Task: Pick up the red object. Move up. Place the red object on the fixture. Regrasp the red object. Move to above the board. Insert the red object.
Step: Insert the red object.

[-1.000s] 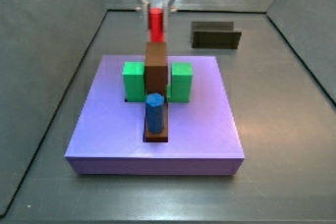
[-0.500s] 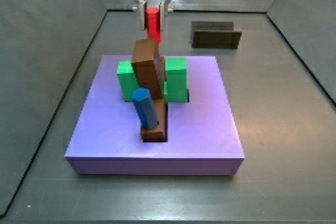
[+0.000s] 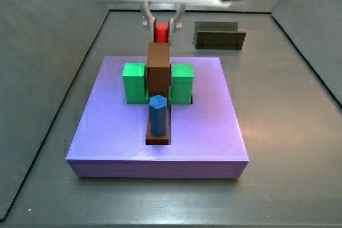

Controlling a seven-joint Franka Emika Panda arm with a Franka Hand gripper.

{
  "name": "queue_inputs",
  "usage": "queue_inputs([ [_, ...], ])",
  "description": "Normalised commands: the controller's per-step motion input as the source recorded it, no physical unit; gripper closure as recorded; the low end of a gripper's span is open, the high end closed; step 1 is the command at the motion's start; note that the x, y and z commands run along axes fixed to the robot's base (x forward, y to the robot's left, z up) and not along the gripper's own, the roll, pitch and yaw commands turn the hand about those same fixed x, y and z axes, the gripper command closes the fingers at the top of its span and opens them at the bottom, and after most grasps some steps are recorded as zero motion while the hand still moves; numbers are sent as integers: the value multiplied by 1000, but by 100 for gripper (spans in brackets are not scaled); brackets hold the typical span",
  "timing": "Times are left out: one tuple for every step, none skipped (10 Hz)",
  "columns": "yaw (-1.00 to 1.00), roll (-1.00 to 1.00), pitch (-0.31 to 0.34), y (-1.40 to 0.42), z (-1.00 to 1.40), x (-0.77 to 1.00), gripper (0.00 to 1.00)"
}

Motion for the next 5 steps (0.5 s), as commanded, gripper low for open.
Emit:
queue_inputs([
  [0,46,79,14,-354,11,100],
  [0,90,61,0,-463,37,100],
  [0,141,6,-54,-563,97,100],
  [0,177,0,-40,-406,31,100],
  [0,0,0,0,0,0,100],
])
